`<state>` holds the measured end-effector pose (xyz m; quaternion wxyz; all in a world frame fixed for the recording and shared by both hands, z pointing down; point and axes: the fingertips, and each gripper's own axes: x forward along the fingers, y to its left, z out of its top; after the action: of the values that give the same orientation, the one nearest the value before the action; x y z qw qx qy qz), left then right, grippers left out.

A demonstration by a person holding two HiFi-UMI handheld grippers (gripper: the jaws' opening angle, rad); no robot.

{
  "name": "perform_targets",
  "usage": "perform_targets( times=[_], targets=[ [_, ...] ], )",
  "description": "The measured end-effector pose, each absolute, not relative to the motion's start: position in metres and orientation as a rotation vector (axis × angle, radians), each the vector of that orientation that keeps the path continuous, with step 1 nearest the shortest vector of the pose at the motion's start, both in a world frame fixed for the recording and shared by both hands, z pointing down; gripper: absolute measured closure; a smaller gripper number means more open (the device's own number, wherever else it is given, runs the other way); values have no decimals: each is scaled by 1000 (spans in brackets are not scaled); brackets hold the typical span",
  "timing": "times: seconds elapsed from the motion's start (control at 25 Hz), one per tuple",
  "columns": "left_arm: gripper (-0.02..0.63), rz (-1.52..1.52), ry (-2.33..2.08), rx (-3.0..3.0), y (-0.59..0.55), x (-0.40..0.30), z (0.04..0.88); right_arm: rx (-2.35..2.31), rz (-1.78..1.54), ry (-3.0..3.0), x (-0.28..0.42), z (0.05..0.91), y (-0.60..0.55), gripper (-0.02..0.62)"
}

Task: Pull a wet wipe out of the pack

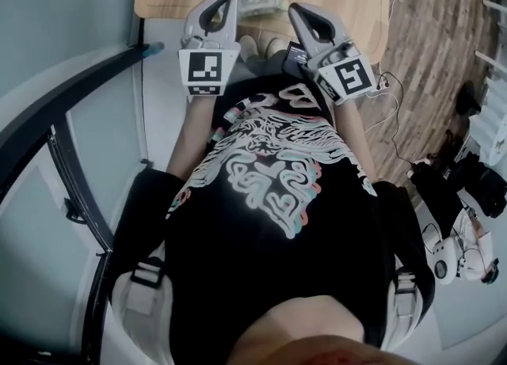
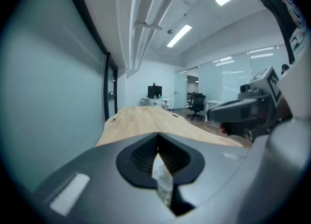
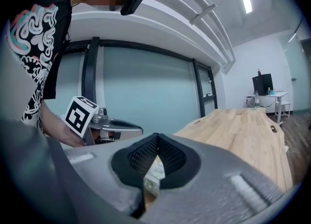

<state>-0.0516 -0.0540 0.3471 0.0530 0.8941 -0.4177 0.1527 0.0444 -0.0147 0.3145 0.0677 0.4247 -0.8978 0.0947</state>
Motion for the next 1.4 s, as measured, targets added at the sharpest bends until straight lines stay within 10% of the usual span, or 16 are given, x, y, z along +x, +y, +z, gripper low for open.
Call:
perform_targets(
  times=[1.4],
  targets=[
    [617,587,-1229,2738,-64,-37,379,1220,390,-2565,54,377,-54,595]
  ],
)
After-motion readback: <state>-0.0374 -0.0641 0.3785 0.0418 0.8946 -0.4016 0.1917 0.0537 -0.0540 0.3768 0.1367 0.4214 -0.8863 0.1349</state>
